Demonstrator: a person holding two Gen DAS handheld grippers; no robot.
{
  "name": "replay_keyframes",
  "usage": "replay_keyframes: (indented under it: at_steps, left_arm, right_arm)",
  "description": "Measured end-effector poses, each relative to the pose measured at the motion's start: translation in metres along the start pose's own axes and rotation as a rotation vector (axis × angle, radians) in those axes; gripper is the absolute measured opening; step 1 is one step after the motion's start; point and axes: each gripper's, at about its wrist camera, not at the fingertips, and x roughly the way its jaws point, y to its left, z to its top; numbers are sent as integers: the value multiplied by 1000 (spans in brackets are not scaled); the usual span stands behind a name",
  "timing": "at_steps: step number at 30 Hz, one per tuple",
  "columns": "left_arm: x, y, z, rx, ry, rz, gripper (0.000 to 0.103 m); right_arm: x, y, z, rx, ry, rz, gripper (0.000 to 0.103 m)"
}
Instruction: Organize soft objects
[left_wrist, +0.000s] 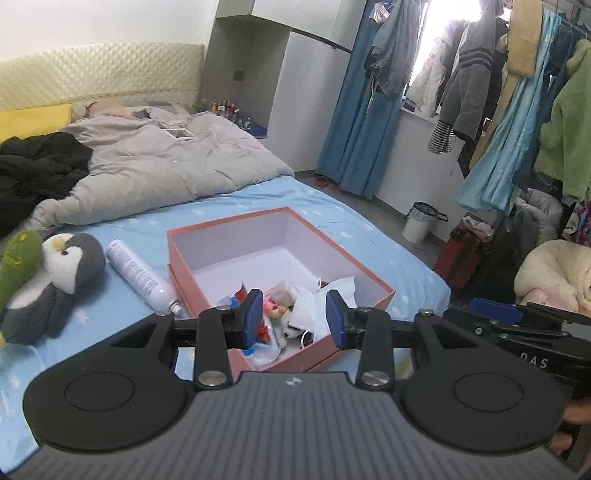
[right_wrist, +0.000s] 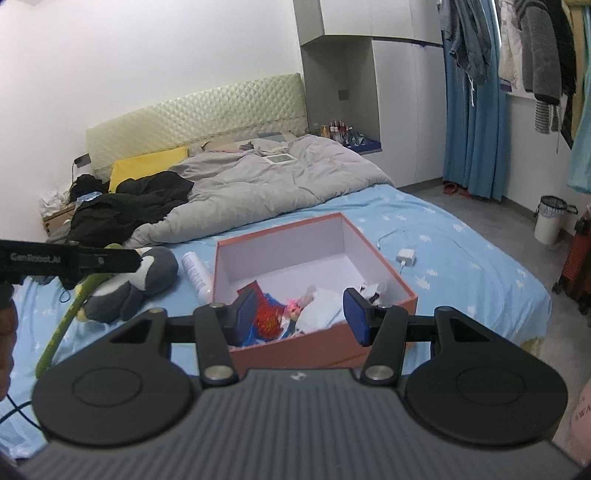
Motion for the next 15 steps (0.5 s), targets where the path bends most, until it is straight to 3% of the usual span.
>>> replay_keyframes:
  at_steps: [7, 15]
  left_arm:
    - [-18, -14, -29, 1, 10, -3, 43]
    - [-19, -16, -48, 0, 27, 45, 43]
  right_arm:
    - [-17, 6, -17, 2, -20, -29, 57]
    - [-18, 4, -31, 32, -10, -55, 57]
